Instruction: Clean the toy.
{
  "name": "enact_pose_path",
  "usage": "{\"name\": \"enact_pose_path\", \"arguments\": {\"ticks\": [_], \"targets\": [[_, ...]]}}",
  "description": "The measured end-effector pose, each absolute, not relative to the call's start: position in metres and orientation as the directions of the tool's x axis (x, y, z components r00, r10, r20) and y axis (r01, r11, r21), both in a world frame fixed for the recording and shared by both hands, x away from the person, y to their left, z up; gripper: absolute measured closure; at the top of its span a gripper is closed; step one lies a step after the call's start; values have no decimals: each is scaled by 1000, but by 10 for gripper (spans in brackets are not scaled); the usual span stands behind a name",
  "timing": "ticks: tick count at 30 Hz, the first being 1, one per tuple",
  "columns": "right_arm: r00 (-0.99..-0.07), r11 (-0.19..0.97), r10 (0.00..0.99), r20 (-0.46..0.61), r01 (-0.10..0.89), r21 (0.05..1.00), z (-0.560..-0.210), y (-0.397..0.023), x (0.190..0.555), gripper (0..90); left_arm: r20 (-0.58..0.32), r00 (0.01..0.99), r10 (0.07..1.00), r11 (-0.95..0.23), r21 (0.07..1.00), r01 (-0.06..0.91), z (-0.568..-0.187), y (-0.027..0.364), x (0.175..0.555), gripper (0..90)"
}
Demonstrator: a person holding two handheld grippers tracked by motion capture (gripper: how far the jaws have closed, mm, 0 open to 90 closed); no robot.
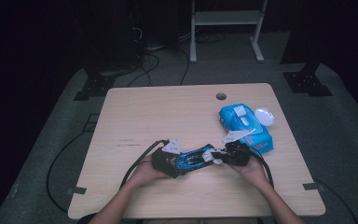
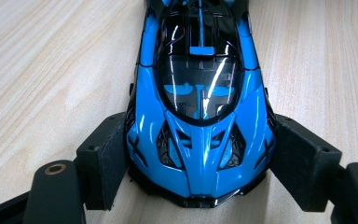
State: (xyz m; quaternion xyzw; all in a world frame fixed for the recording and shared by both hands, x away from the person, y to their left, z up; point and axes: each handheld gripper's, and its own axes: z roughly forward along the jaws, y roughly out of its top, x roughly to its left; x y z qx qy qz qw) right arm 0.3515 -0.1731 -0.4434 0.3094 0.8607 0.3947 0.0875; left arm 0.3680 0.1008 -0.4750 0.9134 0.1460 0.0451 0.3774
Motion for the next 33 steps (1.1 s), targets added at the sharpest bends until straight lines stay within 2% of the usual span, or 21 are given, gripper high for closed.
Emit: {"name": "enact_pose_path", "arguments": {"ticks": [5, 7, 9, 13, 20, 26, 33], "targets": [[-821, 538, 567, 64, 428, 726, -446, -158, 348, 834, -26, 954, 300, -674, 702, 231, -475, 101, 368, 252], [-812, 551, 583, 37, 428, 717, -444, -163, 350, 834, -25, 954, 300, -674, 702, 230, -475, 101, 368, 252], [-798, 513, 598, 70, 449, 732, -444, -172, 352, 834, -26, 953, 301, -673, 703, 232, -475, 101, 368, 253], [-795, 513, 603, 60, 444, 734, -443, -172, 350, 834, -26, 953, 302, -672, 703, 232, -475, 101, 368, 252], [-844, 560, 535, 40, 390, 731, -446, -144, 343, 834, -26, 953, 302, -674, 701, 233, -475, 101, 368, 253], [-818, 531, 573, 53, 419, 737, -448, -156, 346, 834, -25, 953, 303, -674, 702, 232, -475, 101, 368, 253], [-858, 566, 512, 35, 367, 738, -448, -130, 340, 834, -26, 952, 305, -671, 703, 235, -475, 100, 367, 253]]}}
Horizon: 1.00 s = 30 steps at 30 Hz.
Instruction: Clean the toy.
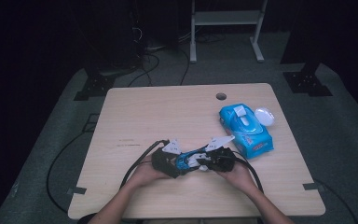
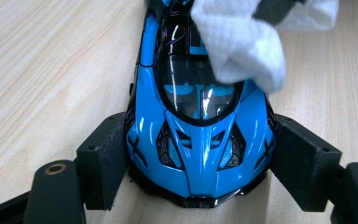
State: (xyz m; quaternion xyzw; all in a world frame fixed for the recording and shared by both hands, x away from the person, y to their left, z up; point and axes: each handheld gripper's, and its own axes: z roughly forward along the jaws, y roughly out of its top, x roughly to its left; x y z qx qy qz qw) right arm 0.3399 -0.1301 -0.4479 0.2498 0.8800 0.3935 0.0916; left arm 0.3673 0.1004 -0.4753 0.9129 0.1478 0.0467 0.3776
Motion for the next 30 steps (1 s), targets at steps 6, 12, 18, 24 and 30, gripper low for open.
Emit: {"name": "enact_pose_path", "arguments": {"ticks": [6, 12, 18, 24, 30], "targets": [[-844, 533, 532, 72, 400, 745, -449, -142, 344, 833, -26, 952, 306, -674, 700, 236, -475, 100, 367, 252], [-824, 514, 562, 77, 421, 747, -449, -149, 345, 832, -25, 953, 301, -674, 702, 232, -475, 101, 368, 253], [-837, 503, 536, 112, 424, 753, -452, -145, 346, 832, -25, 951, 308, -675, 699, 237, -475, 100, 367, 244], [-836, 494, 537, 114, 421, 761, -454, -146, 345, 833, -29, 943, 331, -687, 678, 261, -473, 104, 365, 204], [-839, 516, 536, 97, 417, 749, -451, -142, 344, 832, -39, 948, 317, -689, 677, 259, -472, 107, 366, 233]]}}
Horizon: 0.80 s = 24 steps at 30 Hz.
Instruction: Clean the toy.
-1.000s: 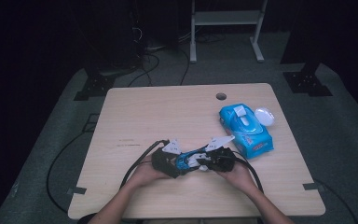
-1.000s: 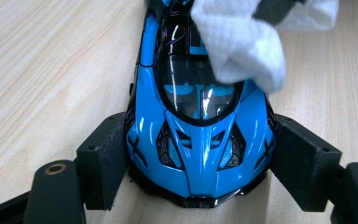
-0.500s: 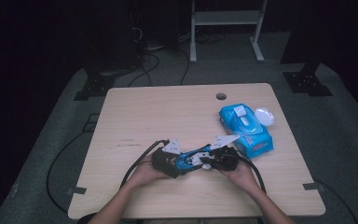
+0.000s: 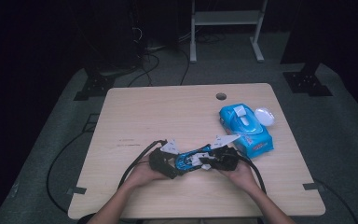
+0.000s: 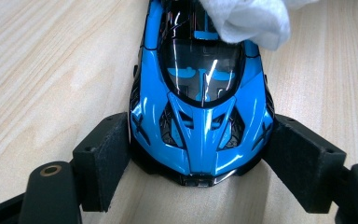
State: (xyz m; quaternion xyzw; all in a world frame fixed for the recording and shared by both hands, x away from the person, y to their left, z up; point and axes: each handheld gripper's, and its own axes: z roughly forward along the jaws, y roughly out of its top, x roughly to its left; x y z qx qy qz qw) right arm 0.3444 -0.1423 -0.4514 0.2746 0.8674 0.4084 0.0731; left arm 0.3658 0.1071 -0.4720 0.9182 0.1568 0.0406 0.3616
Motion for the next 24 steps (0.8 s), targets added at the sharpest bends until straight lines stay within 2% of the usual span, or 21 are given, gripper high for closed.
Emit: {"name": "enact_pose_path", "arguments": {"ticks": [4, 9, 12, 19, 24], "targets": [[-854, 532, 507, 111, 412, 740, -448, -132, 346, 833, -40, 948, 316, -687, 680, 258, -472, 107, 366, 233], [-901, 592, 419, 115, 367, 718, -452, -88, 348, 832, -36, 948, 316, -685, 682, 255, -473, 105, 366, 233], [-903, 595, 414, 117, 366, 715, -452, -80, 352, 832, -39, 948, 317, -681, 686, 256, -473, 105, 366, 233], [-859, 549, 496, 131, 427, 719, -446, -90, 377, 832, -41, 947, 319, -681, 685, 259, -473, 104, 366, 232], [-855, 570, 510, 93, 417, 708, -446, -87, 382, 832, -41, 946, 322, -680, 685, 261, -473, 104, 366, 232]]}}
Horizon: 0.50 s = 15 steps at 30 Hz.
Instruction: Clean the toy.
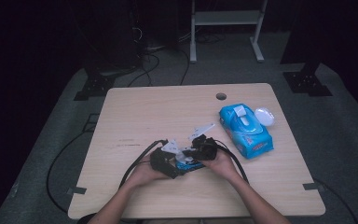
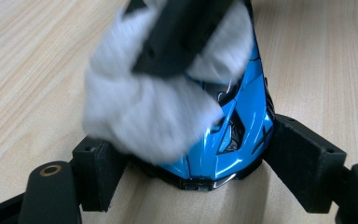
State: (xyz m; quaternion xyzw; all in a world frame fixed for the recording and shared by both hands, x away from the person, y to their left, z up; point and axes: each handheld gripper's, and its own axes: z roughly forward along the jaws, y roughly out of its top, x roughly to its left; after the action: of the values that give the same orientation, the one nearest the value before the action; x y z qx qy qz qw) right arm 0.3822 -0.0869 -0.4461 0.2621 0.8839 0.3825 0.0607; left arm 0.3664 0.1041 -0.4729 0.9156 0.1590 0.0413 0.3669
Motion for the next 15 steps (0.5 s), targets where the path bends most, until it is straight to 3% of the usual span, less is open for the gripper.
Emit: {"name": "enact_pose_path", "arguments": {"ticks": [8, 15], "targets": [[-786, 511, 608, 112, 495, 702, -443, -144, 394, 832, -38, 949, 313, -680, 688, 252, -473, 105, 367, 232], [-771, 502, 634, 64, 473, 724, -433, -164, 385, 831, -40, 948, 314, -678, 690, 254, -473, 105, 367, 232]]}}
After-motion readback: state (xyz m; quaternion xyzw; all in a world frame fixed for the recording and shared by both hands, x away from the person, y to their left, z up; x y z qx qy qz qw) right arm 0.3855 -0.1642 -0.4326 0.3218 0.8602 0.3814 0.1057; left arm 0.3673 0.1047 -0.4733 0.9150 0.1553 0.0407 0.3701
